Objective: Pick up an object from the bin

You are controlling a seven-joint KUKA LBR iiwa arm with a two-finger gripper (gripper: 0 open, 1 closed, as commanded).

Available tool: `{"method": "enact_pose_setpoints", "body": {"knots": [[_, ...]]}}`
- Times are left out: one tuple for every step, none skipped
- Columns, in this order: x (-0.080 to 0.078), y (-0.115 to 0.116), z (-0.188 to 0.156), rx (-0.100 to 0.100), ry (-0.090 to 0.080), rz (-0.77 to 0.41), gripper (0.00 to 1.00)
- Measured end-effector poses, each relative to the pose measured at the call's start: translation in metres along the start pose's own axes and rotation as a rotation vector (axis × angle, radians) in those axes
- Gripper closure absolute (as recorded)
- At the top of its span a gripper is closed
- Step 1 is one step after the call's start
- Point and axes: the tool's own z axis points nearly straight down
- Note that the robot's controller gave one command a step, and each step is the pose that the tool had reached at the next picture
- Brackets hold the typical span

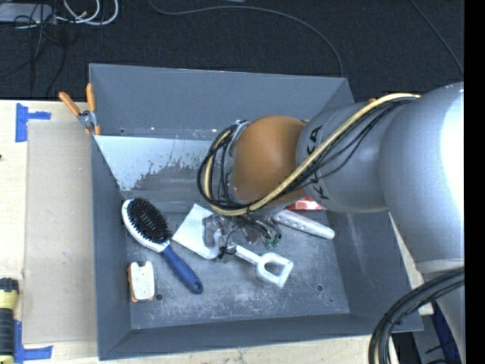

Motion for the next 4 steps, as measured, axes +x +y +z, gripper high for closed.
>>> {"method": "enact_pose_setpoints", "body": {"knots": [[0.0,0.0,0.0,0.0,0.0,0.0,1.0],[0.001,0.0,-0.003,-0.001,0.002,0.0,1.0],[0.0,-0.006,-0.047,0.001,-0.005,-0.023,1.0],[0.005,-0.012,-0.083,-0.002,0.009,-0.021,1.0]]}}
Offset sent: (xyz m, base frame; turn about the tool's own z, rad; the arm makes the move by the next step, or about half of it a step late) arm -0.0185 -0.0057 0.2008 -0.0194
